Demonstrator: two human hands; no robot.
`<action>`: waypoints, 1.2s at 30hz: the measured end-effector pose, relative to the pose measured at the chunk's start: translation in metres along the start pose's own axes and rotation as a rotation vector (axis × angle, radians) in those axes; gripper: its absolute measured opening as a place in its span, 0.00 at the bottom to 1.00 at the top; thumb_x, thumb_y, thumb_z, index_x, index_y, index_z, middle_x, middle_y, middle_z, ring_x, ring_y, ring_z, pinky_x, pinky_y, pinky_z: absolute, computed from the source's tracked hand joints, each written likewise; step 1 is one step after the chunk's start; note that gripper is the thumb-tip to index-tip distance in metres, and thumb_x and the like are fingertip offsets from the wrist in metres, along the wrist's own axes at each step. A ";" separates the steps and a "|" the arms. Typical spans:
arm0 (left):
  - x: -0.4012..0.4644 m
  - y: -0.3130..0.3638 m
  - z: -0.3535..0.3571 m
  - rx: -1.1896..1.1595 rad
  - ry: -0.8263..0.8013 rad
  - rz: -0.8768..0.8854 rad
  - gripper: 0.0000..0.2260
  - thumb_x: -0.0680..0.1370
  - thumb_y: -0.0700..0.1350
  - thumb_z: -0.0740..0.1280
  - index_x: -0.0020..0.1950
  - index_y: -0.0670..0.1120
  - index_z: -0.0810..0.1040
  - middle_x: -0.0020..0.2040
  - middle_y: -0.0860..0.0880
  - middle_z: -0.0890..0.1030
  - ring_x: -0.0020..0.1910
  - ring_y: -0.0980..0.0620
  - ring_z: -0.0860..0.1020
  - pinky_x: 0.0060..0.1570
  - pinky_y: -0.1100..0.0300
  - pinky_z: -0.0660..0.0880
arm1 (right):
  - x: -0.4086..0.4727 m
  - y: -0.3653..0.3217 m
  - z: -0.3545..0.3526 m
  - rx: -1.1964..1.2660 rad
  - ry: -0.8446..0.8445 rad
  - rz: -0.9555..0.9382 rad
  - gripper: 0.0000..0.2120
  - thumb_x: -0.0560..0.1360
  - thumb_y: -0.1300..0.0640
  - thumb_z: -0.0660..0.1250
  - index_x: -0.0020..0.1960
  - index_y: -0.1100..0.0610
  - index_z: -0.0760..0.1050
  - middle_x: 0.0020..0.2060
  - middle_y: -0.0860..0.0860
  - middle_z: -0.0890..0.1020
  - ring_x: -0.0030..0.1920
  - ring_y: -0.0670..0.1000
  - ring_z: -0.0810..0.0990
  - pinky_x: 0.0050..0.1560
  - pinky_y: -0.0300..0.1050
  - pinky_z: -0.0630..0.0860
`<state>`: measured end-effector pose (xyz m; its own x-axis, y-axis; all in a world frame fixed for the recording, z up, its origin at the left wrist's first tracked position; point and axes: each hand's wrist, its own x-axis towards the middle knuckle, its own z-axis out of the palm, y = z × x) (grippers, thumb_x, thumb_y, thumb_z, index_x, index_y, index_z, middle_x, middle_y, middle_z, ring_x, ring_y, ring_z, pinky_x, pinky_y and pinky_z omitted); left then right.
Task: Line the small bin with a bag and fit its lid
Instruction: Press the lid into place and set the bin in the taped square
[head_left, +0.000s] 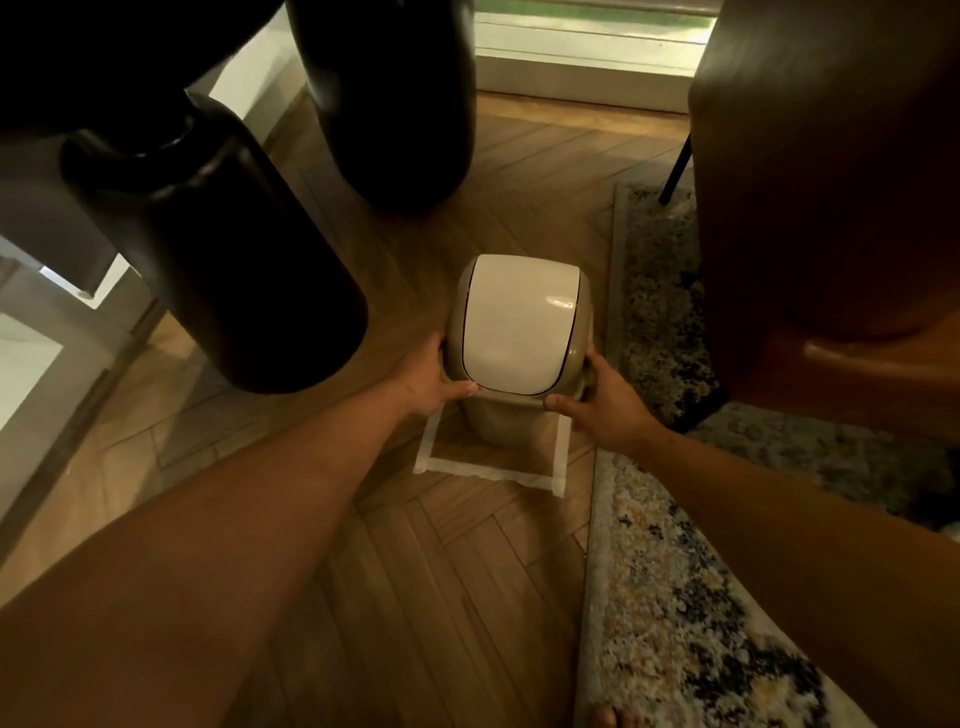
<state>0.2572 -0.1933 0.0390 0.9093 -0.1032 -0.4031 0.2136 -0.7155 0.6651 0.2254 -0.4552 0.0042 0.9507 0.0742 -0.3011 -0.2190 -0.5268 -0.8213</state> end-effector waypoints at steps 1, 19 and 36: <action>0.001 -0.002 -0.001 0.004 -0.002 0.005 0.39 0.72 0.47 0.77 0.78 0.47 0.60 0.76 0.45 0.68 0.75 0.44 0.66 0.70 0.50 0.66 | 0.000 -0.001 0.000 -0.002 0.003 0.002 0.45 0.73 0.52 0.78 0.81 0.43 0.55 0.71 0.49 0.75 0.55 0.49 0.82 0.33 0.37 0.81; 0.007 -0.016 -0.005 0.026 -0.011 0.055 0.44 0.70 0.52 0.78 0.80 0.50 0.57 0.76 0.47 0.68 0.74 0.46 0.67 0.72 0.51 0.66 | 0.002 -0.002 0.004 -0.072 -0.034 -0.021 0.50 0.74 0.45 0.74 0.82 0.40 0.43 0.72 0.49 0.75 0.57 0.55 0.84 0.52 0.48 0.83; 0.008 -0.020 -0.006 0.093 0.094 0.295 0.51 0.68 0.45 0.81 0.81 0.54 0.50 0.77 0.49 0.65 0.75 0.49 0.65 0.68 0.58 0.64 | -0.017 -0.005 -0.003 -0.247 0.131 -0.213 0.47 0.73 0.48 0.77 0.82 0.47 0.52 0.75 0.47 0.70 0.74 0.50 0.70 0.70 0.50 0.72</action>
<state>0.2628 -0.1753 0.0262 0.9570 -0.2546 -0.1389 -0.0937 -0.7246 0.6827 0.2110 -0.4562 0.0152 0.9930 0.1033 -0.0576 0.0317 -0.7017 -0.7118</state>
